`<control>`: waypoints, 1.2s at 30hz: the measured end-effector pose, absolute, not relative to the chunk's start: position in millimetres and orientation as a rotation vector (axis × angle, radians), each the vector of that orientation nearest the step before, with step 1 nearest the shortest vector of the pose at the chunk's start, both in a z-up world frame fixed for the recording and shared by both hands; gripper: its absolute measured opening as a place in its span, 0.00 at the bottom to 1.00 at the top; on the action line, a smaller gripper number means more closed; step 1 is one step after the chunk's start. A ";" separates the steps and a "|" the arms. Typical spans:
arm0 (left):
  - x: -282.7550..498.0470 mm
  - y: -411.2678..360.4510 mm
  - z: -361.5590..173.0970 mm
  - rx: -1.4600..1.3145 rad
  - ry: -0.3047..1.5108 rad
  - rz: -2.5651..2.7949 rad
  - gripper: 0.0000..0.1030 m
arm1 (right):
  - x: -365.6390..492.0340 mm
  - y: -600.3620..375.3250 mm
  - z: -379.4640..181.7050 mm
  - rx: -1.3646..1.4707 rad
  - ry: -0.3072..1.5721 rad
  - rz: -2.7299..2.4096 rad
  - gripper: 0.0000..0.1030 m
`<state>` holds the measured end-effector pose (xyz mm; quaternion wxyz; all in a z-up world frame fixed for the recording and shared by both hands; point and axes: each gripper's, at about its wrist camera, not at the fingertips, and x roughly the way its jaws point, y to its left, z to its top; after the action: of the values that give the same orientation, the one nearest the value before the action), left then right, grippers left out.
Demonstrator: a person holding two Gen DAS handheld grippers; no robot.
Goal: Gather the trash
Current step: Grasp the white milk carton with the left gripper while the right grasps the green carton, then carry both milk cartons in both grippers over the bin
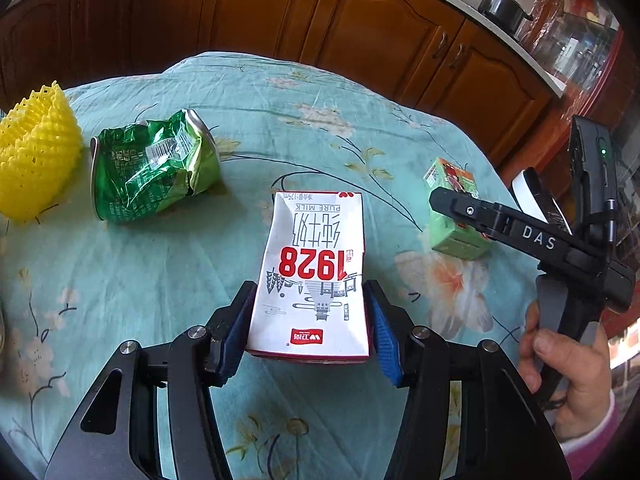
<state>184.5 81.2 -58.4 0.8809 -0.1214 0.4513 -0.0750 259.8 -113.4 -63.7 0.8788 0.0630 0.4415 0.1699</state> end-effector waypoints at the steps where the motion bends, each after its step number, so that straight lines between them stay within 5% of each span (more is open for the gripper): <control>1: 184.6 82.2 -58.0 -0.257 0.937 -0.153 0.56 | 261.5 -110.7 -66.5 0.118 0.929 0.344 0.77; 6: 188.3 77.1 -58.2 -0.250 0.923 -0.145 0.56 | 259.3 -114.6 -70.1 0.105 0.928 0.334 0.55; 9: 190.0 69.6 -58.0 -0.222 0.914 -0.156 0.47 | 252.3 -124.7 -64.6 0.103 0.909 0.334 0.51; 36: 190.3 -51.9 -15.6 -0.089 0.847 -0.411 0.44 | 174.8 -250.2 -24.9 0.273 0.789 0.281 0.46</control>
<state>190.3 -51.9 -15.6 0.8903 -0.0428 0.4078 -0.1980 174.8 -250.2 -24.9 0.9045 0.1319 0.3821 0.1361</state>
